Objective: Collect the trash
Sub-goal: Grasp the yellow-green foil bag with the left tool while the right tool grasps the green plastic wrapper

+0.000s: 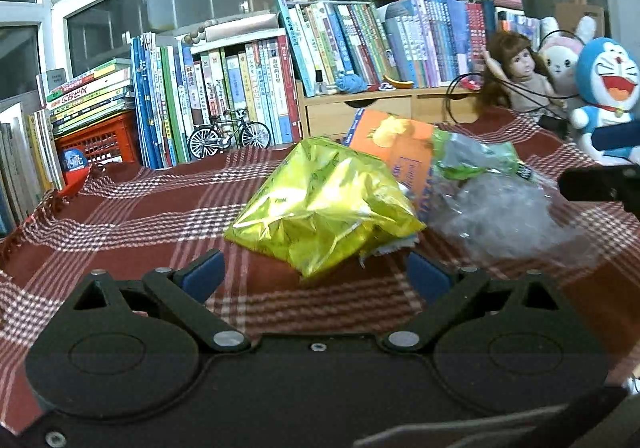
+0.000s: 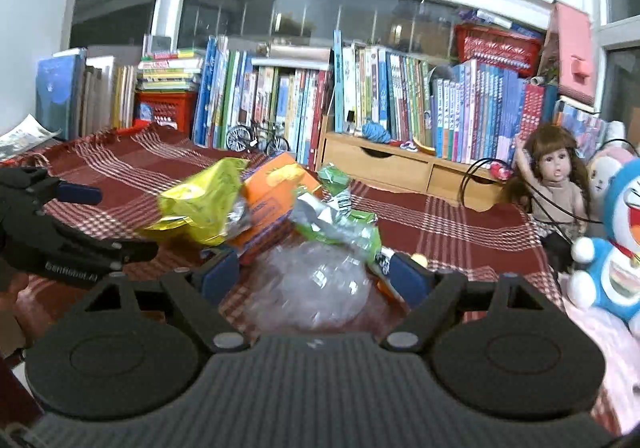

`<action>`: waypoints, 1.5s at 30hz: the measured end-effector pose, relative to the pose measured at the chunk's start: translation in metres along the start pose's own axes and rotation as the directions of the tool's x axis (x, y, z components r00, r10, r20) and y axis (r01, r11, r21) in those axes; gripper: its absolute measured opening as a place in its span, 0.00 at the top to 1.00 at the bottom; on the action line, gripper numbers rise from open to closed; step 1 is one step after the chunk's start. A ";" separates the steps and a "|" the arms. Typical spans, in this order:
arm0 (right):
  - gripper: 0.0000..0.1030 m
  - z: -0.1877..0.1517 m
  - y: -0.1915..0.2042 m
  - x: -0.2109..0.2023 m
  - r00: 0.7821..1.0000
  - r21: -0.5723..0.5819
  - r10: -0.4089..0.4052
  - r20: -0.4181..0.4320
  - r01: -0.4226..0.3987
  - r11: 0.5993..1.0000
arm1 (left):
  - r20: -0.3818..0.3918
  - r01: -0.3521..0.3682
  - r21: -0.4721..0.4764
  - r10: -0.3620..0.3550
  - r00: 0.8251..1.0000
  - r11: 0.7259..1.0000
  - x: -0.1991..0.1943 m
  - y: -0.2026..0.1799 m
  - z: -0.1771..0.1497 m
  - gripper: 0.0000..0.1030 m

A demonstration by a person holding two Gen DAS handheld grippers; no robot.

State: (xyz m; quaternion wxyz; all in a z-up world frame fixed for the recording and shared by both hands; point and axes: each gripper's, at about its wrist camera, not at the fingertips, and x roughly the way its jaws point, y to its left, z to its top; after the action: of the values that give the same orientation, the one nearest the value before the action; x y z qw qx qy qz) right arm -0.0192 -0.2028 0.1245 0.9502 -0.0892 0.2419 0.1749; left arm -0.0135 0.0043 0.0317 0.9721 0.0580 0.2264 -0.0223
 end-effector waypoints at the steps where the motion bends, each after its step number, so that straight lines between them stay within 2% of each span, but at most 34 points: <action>1: 0.13 0.004 -0.002 0.010 1.000 -0.007 0.011 -0.010 -0.011 1.000 | 0.000 -0.001 0.003 0.001 1.000 1.000 0.008 -0.001 0.002 0.06; 7: 0.13 0.020 -0.012 0.062 0.999 -0.060 0.001 -0.040 -0.003 0.998 | 0.021 -0.006 0.038 0.005 1.000 0.999 0.040 -0.007 0.006 0.06; 14: 0.15 0.021 -0.010 0.112 0.995 -0.111 0.014 -0.103 -0.026 0.993 | 0.028 0.009 0.049 -0.010 1.000 0.999 0.062 -0.014 0.007 0.06; 21: 0.29 0.021 -0.010 0.130 0.993 -0.123 0.010 -0.116 -0.025 0.992 | 0.027 0.051 0.049 -0.053 0.998 0.997 0.060 -0.017 0.002 0.06; 23: 0.28 0.021 -0.011 0.131 0.993 -0.133 0.008 -0.119 -0.024 0.991 | 0.036 0.034 0.065 -0.036 0.999 0.997 0.061 -0.020 0.000 0.05; 24: 0.23 0.021 -0.011 0.132 0.993 -0.135 0.001 -0.121 -0.018 0.991 | 0.034 0.027 0.076 -0.030 0.999 0.997 0.063 -0.021 0.000 0.05; 28: 0.23 0.020 -0.020 0.139 0.989 -0.097 -0.019 -0.148 0.004 0.995 | -0.028 0.054 0.098 -0.051 0.998 0.994 0.075 -0.025 0.000 0.04; 29: 0.24 0.019 -0.024 0.143 0.986 -0.073 -0.015 -0.164 0.003 0.997 | -0.025 0.045 0.103 -0.042 0.999 0.994 0.074 -0.026 0.000 0.09; 30: 0.32 0.018 -0.026 0.145 0.985 -0.053 -0.010 -0.172 0.001 0.999 | -0.014 0.043 0.107 -0.042 0.999 0.993 0.073 -0.026 0.000 0.26; 31: 0.36 0.017 -0.028 0.144 0.986 -0.028 -0.009 -0.167 0.004 1.000 | 0.003 0.046 0.109 -0.047 0.999 0.993 0.070 -0.026 0.000 0.35; 32: 0.52 0.017 -0.029 0.143 0.987 -0.009 -0.013 -0.160 0.011 1.000 | 0.019 0.044 0.108 -0.046 0.999 0.993 0.067 -0.026 0.001 0.54; 33: 0.60 0.017 -0.032 0.141 0.988 0.016 -0.017 -0.156 0.019 1.000 | 0.033 0.051 0.105 -0.054 0.998 0.993 0.064 -0.026 0.001 0.60; 34: 0.60 0.018 -0.035 0.138 0.989 0.049 -0.014 -0.148 0.021 0.999 | 0.044 0.062 0.100 -0.067 0.997 0.993 0.061 -0.025 0.001 0.63; 35: 0.61 0.018 -0.038 0.134 0.991 0.068 -0.010 -0.133 0.019 0.998 | 0.050 0.064 0.099 -0.069 0.996 0.993 0.058 -0.025 0.000 0.70; 38: 0.61 0.020 -0.040 0.124 0.995 0.062 -0.034 -0.097 0.040 0.997 | 0.085 0.048 0.112 -0.057 0.995 0.993 0.048 -0.026 0.001 0.78; 45: 0.62 0.031 -0.053 0.096 0.998 0.107 -0.056 -0.024 0.058 0.993 | 0.134 0.055 0.093 -0.067 0.989 0.994 0.021 -0.022 0.007 0.83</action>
State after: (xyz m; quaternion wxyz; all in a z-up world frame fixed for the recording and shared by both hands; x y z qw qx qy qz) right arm 0.0928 -0.2163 0.1089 0.9556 -0.0467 0.2584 0.1336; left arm 0.0068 -0.0188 0.0264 0.9806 0.0927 0.1597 -0.0659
